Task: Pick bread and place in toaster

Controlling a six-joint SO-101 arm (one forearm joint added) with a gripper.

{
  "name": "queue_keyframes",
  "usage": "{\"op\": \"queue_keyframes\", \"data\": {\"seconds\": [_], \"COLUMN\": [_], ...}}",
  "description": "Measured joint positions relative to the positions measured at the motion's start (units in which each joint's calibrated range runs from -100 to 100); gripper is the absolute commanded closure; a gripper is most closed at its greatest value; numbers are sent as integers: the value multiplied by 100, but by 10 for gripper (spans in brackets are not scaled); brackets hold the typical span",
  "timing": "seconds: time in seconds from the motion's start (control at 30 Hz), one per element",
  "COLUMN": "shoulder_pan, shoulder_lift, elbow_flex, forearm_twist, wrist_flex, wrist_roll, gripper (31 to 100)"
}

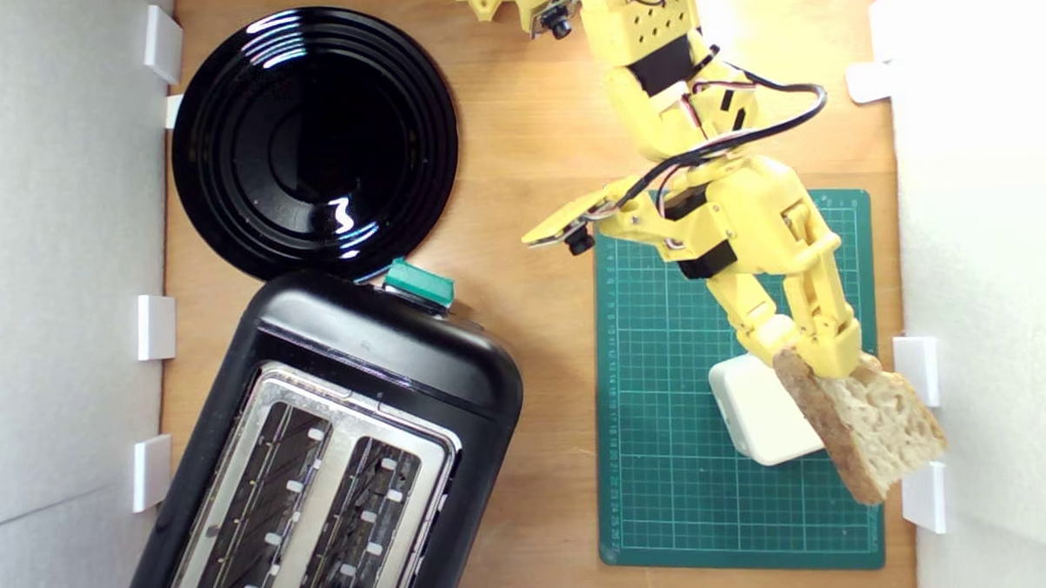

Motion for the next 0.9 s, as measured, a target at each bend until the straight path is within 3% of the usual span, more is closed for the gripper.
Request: {"op": "queue_keyframes", "data": {"seconds": [0.23,0.6,0.67,0.8,0.9], "shoulder_pan": [9,760,705,1071,1172], "shoulder_lift": [-1067,-2755,-2848,-3394,-3578], "elbow_flex": [0,0,9,0,0], "forearm_twist": [18,0,62,-489,-595], "wrist_flex": [780,890,915,924,1025], "wrist_roll": [0,160,207,787,1050], "gripper": [701,701,701,701,701]}}
